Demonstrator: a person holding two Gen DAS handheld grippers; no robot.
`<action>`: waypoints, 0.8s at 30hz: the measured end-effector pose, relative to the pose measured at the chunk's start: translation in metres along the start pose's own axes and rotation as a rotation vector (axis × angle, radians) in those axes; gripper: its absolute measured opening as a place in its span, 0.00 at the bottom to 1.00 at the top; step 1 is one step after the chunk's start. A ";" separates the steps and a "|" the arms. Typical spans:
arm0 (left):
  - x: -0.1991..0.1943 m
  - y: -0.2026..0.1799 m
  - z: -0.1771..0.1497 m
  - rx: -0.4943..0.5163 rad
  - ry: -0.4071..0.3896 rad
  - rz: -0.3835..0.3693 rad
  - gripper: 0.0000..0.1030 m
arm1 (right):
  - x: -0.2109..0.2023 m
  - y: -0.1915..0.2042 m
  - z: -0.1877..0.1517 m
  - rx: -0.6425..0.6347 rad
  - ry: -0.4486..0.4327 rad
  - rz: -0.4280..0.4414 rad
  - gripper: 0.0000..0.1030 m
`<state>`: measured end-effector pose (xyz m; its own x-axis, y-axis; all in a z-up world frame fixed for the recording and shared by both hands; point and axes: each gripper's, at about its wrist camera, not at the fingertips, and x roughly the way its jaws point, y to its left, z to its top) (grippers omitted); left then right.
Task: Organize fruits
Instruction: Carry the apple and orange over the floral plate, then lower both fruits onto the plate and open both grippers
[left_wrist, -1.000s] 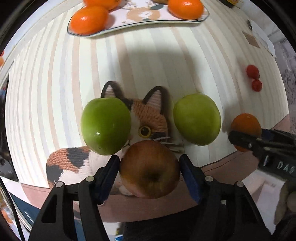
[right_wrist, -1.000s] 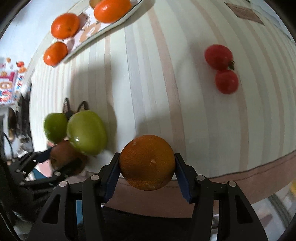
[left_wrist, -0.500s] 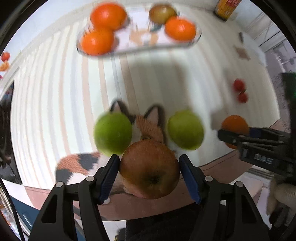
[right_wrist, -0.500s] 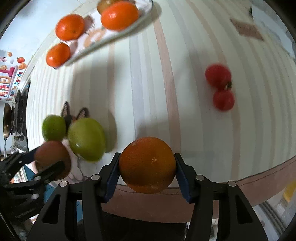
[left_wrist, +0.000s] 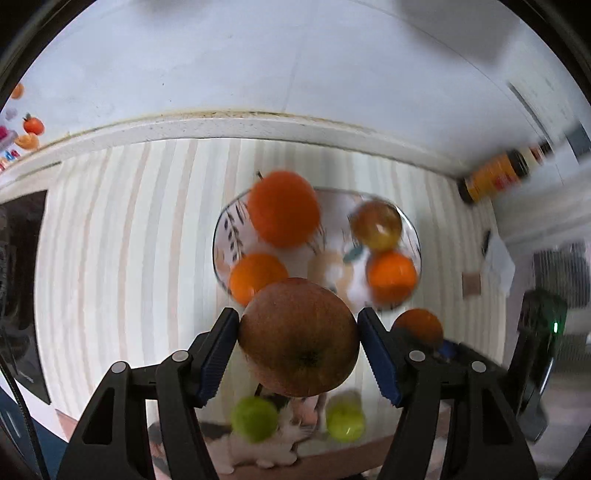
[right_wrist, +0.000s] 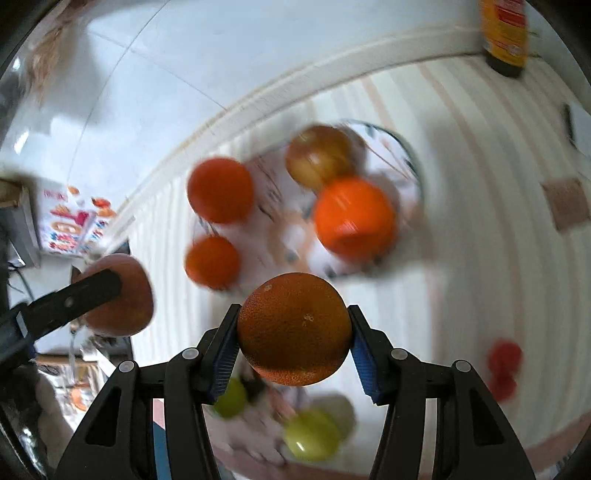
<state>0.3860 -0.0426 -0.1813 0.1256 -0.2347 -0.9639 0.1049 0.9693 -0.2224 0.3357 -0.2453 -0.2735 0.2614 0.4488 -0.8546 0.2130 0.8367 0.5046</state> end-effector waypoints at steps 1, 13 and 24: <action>0.005 0.001 0.009 -0.016 0.014 -0.012 0.63 | 0.006 0.006 0.010 -0.012 -0.002 -0.002 0.56; 0.075 -0.035 0.069 0.023 0.165 -0.019 0.63 | 0.055 0.005 0.038 0.005 0.057 0.036 0.57; 0.075 -0.060 0.083 0.119 0.135 0.040 0.87 | 0.042 0.008 0.036 0.043 0.058 0.039 0.90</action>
<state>0.4713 -0.1240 -0.2279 -0.0002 -0.1764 -0.9843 0.2192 0.9604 -0.1721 0.3822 -0.2317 -0.3008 0.2158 0.4989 -0.8393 0.2446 0.8045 0.5412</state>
